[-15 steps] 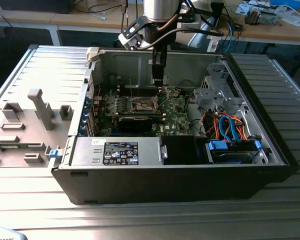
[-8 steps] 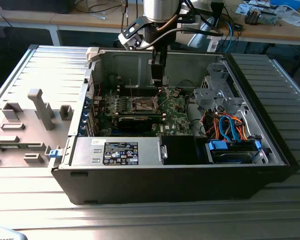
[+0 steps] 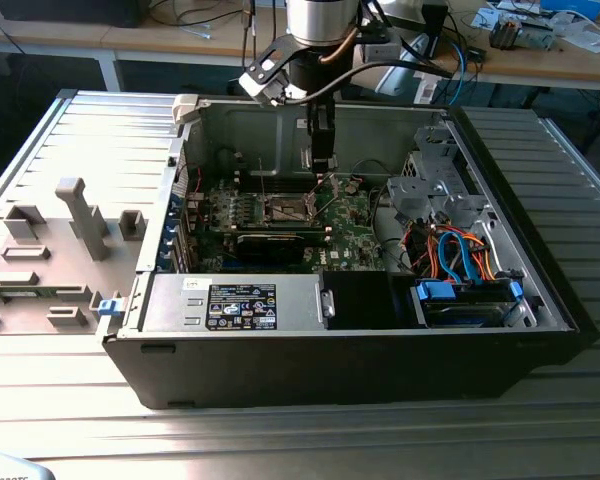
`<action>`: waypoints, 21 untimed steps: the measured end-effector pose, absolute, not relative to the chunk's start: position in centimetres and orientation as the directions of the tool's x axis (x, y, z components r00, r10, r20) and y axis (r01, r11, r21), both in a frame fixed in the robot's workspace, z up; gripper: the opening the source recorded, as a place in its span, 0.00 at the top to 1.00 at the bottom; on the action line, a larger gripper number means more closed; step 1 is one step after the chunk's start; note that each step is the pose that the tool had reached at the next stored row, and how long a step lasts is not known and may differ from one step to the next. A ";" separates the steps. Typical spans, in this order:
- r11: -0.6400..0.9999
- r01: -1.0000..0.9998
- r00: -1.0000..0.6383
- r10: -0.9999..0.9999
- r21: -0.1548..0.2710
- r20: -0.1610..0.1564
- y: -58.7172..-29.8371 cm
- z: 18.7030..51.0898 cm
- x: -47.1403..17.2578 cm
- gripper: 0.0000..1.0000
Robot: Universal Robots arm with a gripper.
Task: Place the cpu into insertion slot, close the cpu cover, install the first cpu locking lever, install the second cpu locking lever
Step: 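Place the cpu into insertion slot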
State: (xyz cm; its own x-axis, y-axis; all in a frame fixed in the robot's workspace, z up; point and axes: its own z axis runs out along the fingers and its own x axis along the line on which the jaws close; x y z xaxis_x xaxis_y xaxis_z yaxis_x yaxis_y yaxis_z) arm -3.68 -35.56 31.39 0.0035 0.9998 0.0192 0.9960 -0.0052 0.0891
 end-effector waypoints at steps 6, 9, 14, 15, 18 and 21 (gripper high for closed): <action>0.017 0.996 -0.018 1.000 0.089 0.019 -35.6 31.4 -3.7 0.46; 0.017 0.996 -0.018 1.000 0.089 0.019 -35.6 31.4 -3.8 0.46; 0.017 0.996 -0.018 1.000 0.089 0.019 -35.6 31.4 -4.1 0.46; 0.016 0.996 -0.018 1.000 0.089 0.019 -35.6 31.4 -4.1 0.46; 0.017 0.996 -0.018 1.000 0.089 0.019 -35.6 31.3 -4.2 0.46; 0.017 0.996 -0.018 1.000 0.089 0.019 -35.6 31.3 -4.3 0.46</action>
